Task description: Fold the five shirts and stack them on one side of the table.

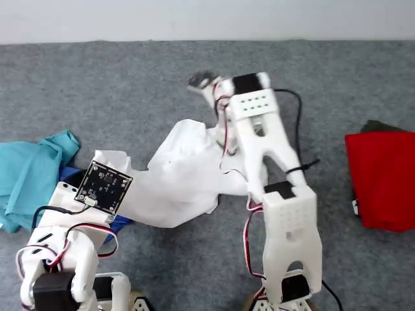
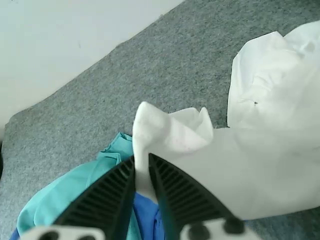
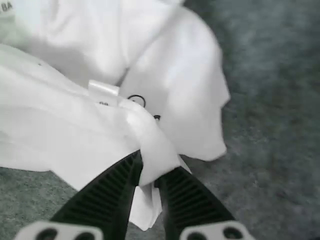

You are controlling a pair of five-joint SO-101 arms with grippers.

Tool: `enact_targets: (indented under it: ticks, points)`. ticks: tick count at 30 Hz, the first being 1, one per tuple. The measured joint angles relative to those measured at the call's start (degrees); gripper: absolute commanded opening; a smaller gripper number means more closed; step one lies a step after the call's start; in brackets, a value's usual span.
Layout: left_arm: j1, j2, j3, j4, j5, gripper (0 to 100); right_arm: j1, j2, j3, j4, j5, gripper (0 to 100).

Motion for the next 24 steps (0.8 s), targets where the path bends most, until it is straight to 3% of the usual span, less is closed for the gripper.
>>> enact_targets:
  ticks: [4,12,24]
  points:
    - [0.0,0.09,0.35,0.0,0.0,1,-0.35,-0.79,1.41,0.0,0.0,6.5]
    - [0.0,0.0,0.35,0.0,0.0,1,-4.04,6.77,2.2,0.0,0.0,6.5]
    - [0.0,0.0,0.35,0.0,0.0,1,-3.96,8.09,0.18,0.0,-0.09,6.9]
